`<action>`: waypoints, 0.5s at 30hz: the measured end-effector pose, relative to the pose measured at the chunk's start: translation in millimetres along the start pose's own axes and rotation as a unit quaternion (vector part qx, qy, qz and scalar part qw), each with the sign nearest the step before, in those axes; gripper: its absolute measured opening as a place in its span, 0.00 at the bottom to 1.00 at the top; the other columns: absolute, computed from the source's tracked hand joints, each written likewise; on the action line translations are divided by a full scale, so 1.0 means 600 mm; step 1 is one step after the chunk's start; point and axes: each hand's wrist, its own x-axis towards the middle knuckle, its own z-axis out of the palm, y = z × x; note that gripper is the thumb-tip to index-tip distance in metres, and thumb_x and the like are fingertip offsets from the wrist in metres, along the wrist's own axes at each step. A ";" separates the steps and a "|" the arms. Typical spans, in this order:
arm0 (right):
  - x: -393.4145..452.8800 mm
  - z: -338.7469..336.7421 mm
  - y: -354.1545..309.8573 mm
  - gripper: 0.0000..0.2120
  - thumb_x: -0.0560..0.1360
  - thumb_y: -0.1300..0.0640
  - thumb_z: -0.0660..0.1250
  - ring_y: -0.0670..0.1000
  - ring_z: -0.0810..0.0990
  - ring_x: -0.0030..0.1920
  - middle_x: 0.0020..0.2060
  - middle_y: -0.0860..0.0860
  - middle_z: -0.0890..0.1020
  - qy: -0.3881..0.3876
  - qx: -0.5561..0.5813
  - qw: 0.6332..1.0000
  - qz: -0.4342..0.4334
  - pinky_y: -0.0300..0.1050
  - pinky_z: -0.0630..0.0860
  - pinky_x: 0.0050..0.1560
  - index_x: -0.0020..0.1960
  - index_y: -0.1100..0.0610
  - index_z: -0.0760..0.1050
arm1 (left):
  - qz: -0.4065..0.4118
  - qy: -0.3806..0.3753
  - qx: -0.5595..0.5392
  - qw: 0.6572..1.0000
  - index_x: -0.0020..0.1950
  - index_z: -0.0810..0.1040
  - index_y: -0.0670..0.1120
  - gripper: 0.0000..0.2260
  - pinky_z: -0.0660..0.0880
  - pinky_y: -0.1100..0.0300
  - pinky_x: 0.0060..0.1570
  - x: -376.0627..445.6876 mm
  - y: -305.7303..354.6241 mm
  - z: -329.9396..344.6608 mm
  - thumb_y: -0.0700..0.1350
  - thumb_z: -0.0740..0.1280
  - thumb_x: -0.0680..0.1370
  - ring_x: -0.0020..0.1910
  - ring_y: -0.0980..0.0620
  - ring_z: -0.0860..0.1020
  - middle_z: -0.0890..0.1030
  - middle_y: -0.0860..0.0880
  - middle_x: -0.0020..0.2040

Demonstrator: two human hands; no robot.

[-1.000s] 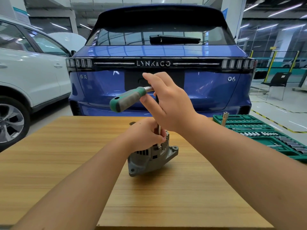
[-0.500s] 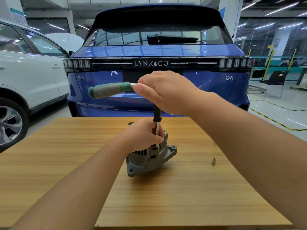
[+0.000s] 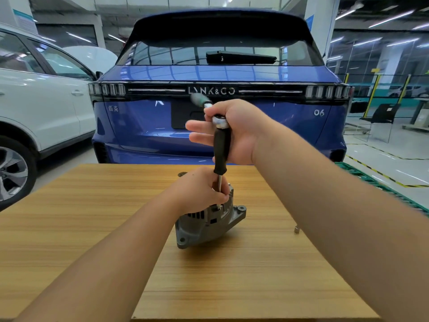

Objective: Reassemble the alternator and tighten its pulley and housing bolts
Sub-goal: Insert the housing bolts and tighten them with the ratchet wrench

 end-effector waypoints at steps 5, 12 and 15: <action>0.026 0.004 0.052 0.06 0.81 0.54 0.66 0.50 0.82 0.48 0.49 0.52 0.86 0.072 0.150 0.975 -0.148 0.45 0.76 0.43 0.54 0.54 0.79 | -0.002 -0.002 0.011 1.000 0.43 0.80 0.57 0.06 0.72 0.65 0.40 0.004 0.000 0.002 0.47 0.74 0.77 0.43 0.60 0.80 0.82 0.58 0.42; 0.034 -0.027 0.094 0.11 0.78 0.61 0.63 0.58 0.82 0.53 0.52 0.52 0.86 0.266 -0.446 0.622 -0.586 0.59 0.78 0.51 0.49 0.61 0.84 | -0.005 0.001 0.002 1.000 0.44 0.80 0.58 0.06 0.75 0.61 0.44 0.006 -0.001 0.002 0.48 0.74 0.78 0.45 0.58 0.80 0.83 0.57 0.44; 0.034 -0.029 0.085 0.12 0.78 0.59 0.62 0.60 0.80 0.46 0.48 0.55 0.85 0.248 -0.513 0.608 -0.553 0.59 0.76 0.44 0.52 0.62 0.83 | -0.004 0.002 0.000 1.000 0.44 0.80 0.57 0.06 0.74 0.61 0.43 0.005 0.000 0.002 0.47 0.73 0.78 0.45 0.58 0.80 0.82 0.57 0.43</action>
